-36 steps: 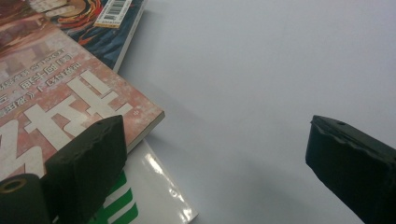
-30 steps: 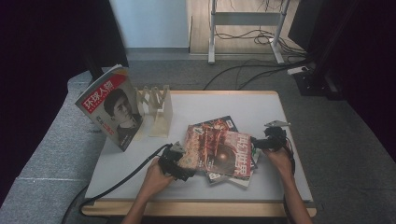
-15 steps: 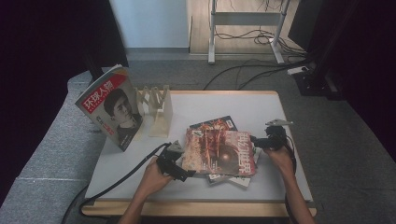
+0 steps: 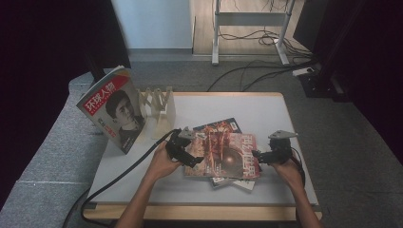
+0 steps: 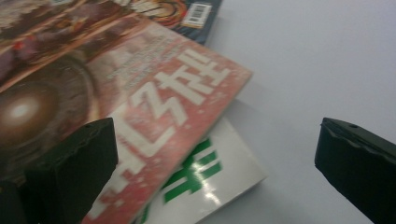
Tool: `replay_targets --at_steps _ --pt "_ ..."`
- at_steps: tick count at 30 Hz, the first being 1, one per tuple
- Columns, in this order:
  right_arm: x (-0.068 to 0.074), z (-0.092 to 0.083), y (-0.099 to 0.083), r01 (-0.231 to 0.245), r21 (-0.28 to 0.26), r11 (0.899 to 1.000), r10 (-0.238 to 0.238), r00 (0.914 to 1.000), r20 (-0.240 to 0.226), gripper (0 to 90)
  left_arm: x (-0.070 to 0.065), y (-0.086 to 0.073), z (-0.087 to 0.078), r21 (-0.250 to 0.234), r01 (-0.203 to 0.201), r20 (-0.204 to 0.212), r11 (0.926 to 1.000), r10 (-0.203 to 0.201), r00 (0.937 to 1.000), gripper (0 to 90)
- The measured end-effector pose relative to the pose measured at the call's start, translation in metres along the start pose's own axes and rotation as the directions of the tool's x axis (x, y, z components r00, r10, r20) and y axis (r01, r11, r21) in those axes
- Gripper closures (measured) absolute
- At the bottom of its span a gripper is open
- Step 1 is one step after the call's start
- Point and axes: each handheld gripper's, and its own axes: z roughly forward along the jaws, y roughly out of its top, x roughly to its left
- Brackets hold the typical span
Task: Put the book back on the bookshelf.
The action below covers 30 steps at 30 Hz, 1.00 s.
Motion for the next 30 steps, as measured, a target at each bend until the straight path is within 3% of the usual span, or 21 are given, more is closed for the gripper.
replay_targets --at_steps 3,8,13,16,19,26,30 --pt "0.010 -0.003 -0.002 0.021 -0.002 1.000 -0.021 0.9997 -0.010 0.0 0.006 0.010 0.008 0.000 -0.007 -0.010 1.0000 0.007 0.9999 0.0" --pt "0.025 -0.008 -0.007 0.046 0.000 0.999 -0.046 0.9982 -0.040 0.0 0.012 0.027 0.025 0.051 -0.035 -0.003 0.9980 0.036 0.9994 0.0" --pt "0.036 -0.015 -0.014 0.047 -0.006 0.999 -0.047 0.9969 -0.063 0.0 0.023 0.042 0.041 0.059 -0.036 -0.004 0.9976 0.036 0.9993 0.0" --pt "0.039 -0.017 -0.018 0.051 -0.006 0.999 -0.052 0.9964 -0.068 0.0 0.029 0.045 0.049 0.058 -0.029 0.012 0.9979 0.028 0.9995 0.0" --pt "0.045 -0.020 -0.024 0.060 -0.004 0.998 -0.060 0.9954 -0.075 0.0 0.034 0.047 0.058 0.077 -0.038 -0.003 0.9963 0.038 0.9993 0.0" --pt "0.054 -0.024 -0.033 0.071 -0.006 0.997 -0.071 0.9934 -0.090 0.0 0.047 0.043 0.074 0.067 -0.023 -0.010 0.9975 0.023 0.9997 0.0" --pt "0.058 -0.025 -0.038 0.069 -0.005 0.998 -0.069 0.9923 -0.103 0.0 0.050 0.040 0.081 0.047 0.002 0.015 0.9989 -0.003 0.9999 0.0"
